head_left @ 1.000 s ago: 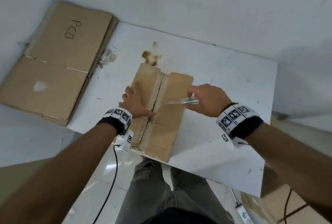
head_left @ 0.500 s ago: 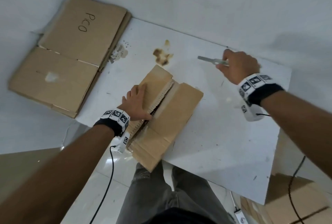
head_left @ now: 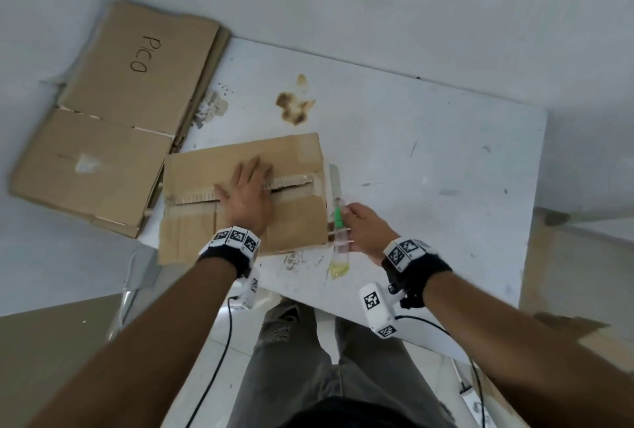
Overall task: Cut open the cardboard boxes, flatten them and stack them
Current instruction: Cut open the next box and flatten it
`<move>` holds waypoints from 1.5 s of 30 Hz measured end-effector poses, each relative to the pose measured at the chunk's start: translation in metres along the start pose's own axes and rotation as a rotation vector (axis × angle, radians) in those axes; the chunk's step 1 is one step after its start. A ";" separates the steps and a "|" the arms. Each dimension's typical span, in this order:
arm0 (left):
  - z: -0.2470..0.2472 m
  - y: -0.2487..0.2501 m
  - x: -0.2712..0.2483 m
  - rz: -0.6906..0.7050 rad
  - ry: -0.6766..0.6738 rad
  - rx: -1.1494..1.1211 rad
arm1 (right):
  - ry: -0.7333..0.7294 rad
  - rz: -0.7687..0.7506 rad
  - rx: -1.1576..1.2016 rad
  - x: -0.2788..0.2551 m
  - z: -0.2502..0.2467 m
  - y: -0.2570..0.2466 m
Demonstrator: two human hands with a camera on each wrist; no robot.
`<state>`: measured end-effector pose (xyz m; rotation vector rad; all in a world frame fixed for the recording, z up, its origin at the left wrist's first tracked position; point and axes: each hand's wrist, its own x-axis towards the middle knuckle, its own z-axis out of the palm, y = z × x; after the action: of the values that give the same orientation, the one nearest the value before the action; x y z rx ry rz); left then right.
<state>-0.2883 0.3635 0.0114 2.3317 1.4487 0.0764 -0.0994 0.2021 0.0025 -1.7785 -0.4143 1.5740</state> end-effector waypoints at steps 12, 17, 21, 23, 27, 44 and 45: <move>0.032 -0.016 -0.007 -0.004 0.111 -0.090 | 0.075 -0.117 -0.161 0.006 -0.021 -0.022; 0.034 -0.015 -0.007 -0.015 0.083 -0.055 | 0.099 -0.176 -0.292 0.008 -0.024 -0.034; 0.033 -0.014 -0.004 -0.031 0.096 -0.046 | -0.026 -0.209 -0.519 -0.002 -0.037 -0.033; 0.032 -0.011 0.001 -0.036 0.107 -0.068 | -0.069 -0.207 -0.593 -0.007 -0.043 -0.031; 0.034 -0.013 0.001 -0.013 0.068 -0.086 | -0.006 -0.214 -0.696 -0.008 -0.056 -0.028; -0.020 0.017 0.002 0.084 0.180 -0.142 | 0.239 -0.544 -0.674 -0.024 -0.078 -0.027; -0.035 0.014 0.002 0.105 0.210 -0.174 | 0.218 -0.604 -0.690 -0.026 -0.076 -0.037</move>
<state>-0.2839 0.3705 0.0480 2.3089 1.3517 0.4706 -0.0247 0.1881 0.0468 -2.0072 -1.3611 0.8399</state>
